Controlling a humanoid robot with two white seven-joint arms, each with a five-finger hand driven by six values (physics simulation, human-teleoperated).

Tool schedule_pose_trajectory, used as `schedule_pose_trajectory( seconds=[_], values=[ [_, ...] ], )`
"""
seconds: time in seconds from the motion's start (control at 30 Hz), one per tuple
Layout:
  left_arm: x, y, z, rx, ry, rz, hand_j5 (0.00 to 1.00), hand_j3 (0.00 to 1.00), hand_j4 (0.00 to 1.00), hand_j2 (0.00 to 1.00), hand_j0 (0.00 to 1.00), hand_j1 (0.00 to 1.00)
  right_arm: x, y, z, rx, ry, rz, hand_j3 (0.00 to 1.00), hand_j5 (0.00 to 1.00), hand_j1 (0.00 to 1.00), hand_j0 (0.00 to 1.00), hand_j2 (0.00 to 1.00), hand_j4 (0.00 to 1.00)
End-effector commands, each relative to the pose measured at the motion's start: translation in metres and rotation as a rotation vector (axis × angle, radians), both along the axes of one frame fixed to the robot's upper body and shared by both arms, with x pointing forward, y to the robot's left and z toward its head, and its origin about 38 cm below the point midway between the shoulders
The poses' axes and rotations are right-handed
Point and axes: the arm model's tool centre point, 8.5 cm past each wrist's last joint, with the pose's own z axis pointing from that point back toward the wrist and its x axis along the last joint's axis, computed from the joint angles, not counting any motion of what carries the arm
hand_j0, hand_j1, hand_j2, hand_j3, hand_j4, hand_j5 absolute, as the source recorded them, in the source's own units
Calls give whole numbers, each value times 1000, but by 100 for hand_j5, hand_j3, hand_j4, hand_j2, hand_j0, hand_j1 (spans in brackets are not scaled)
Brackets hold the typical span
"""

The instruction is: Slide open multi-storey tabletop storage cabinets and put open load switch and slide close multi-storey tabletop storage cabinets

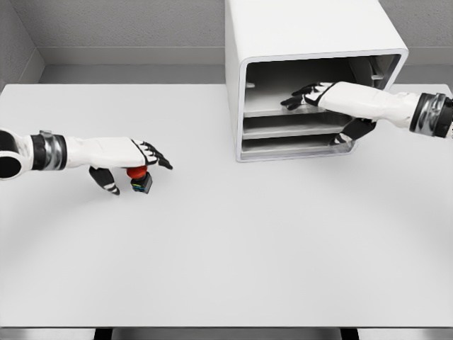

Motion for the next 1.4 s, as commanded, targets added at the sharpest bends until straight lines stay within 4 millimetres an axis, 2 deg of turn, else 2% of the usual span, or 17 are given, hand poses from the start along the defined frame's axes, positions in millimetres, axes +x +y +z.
schedule_pose_trajectory(
  seconds=[0.0,0.13,0.33,0.43,0.5,0.57,0.63,0.77,1.1,1.2,1.37],
  values=[
    [1,0,-3,0,7,5,100,100,100,100,100,100,6,-5,-18,-69,18,-27,100,100,100,100,100,100],
    [6,1,0,-3,1,18,100,100,100,100,100,100,16,-2,-28,-79,50,-39,100,100,100,100,100,100],
    [6,2,0,-2,0,19,93,93,93,93,93,93,25,-20,-18,-72,45,-95,100,100,100,100,100,100],
    [7,1,2,-5,-3,18,89,89,89,89,89,89,25,-18,-20,-70,48,-93,100,100,100,100,100,100],
    [6,1,3,-5,-4,16,86,86,86,86,86,86,23,-13,-25,-83,54,-76,100,100,100,100,100,100],
    [7,2,5,-6,-9,17,77,77,77,77,77,77,16,-3,-23,-91,38,-37,100,100,100,100,100,100],
    [7,3,5,-6,-8,20,77,77,77,77,77,77,6,19,-20,-106,18,37,100,100,100,100,100,100],
    [6,4,5,-6,-8,18,77,77,77,77,77,77,-1,33,-18,-117,2,88,100,100,100,100,100,100],
    [3,2,1,-1,3,11,77,77,77,77,77,77,-18,27,-20,-146,-2,110,100,100,100,100,100,100],
    [3,3,0,1,4,12,76,76,76,76,76,76,-31,26,-11,-170,-31,141,100,100,100,100,100,100],
    [3,3,0,6,5,12,58,58,58,58,58,58,-34,22,-8,-178,-37,139,100,100,100,100,100,100]
  ],
)
